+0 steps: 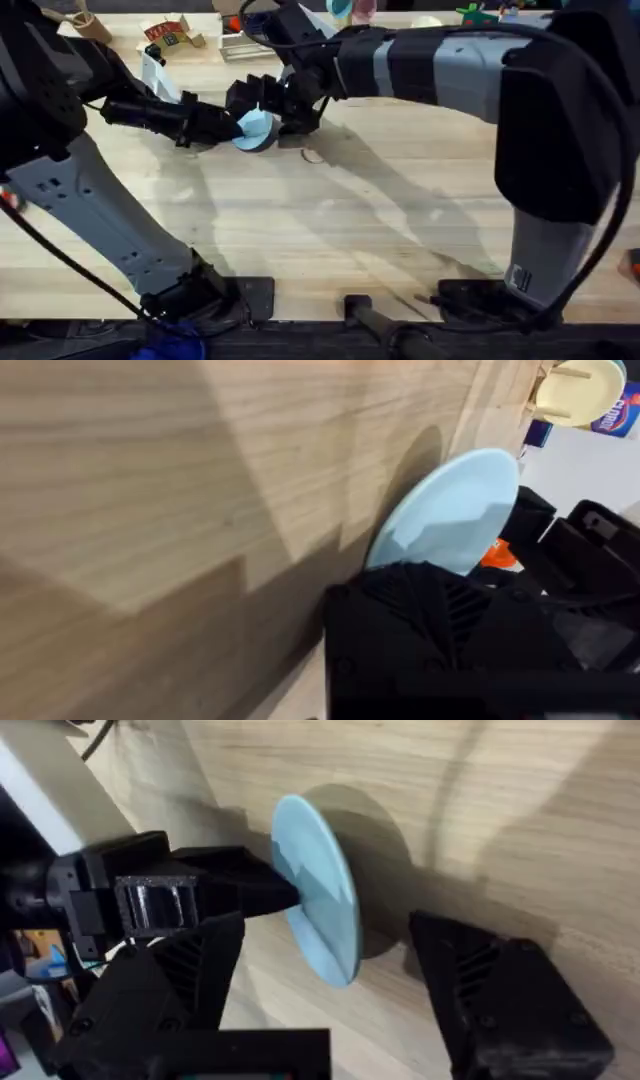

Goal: Pick up the plates from the table one by one and place each into a slot on the dish rack.

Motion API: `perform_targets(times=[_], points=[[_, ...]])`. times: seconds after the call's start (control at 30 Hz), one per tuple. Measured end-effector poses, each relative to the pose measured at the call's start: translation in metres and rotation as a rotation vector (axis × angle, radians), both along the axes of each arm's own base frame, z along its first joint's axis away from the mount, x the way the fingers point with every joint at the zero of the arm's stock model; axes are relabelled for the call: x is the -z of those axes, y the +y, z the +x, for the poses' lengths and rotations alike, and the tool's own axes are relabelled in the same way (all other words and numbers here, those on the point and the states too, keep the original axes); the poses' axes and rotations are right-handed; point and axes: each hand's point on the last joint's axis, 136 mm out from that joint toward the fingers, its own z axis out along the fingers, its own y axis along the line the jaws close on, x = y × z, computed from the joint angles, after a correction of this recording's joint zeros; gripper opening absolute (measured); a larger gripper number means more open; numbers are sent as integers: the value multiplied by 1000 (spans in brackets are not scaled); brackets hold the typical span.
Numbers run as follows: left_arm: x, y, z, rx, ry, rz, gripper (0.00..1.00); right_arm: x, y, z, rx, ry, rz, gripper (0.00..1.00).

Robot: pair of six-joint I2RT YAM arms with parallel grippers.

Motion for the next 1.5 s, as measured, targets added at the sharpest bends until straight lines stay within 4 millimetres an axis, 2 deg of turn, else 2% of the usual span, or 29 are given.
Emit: perform_targets(times=[0.17, 0.27, 0.3, 0.4, 0.5, 0.53, 0.93, 1.33, 1.43, 1.5], points=[[0, 0, 0, 0, 0, 0, 41, 0, 0, 0, 4, 3, 1, 987], [0, 0, 0, 0, 0, 0, 41, 0, 0, 0, 5, 4, 0, 863], [0, 0, 0, 0, 0, 0, 41, 0, 0, 0, 6, 5, 0, 787], [0, 0, 0, 0, 0, 0, 41, 0, 0, 0, 11, 9, 2, 422], [0, 0, 0, -1, -1, 1, 41, 2, -2, 1, 19, 11, -8, 102], [0, 1, 0, -3, -1, 0, 41, 1, -3, 2, 22, 17, -2, 58], [-1, 1, 0, -9, 1, -4, 41, -3, -1, 2, 8, 23, 20, 32], [-3, -1, -9, 24, 33, 14, 40, -11, -5, -8, -184, 41, 111, 31], [-10, 2, -13, 57, 22, 80, 41, -11, -9, -10, -223, 25, 105, 30], [-22, 6, -15, 69, -3, 129, 41, -15, -14, -13, -244, 15, 88, 30]])
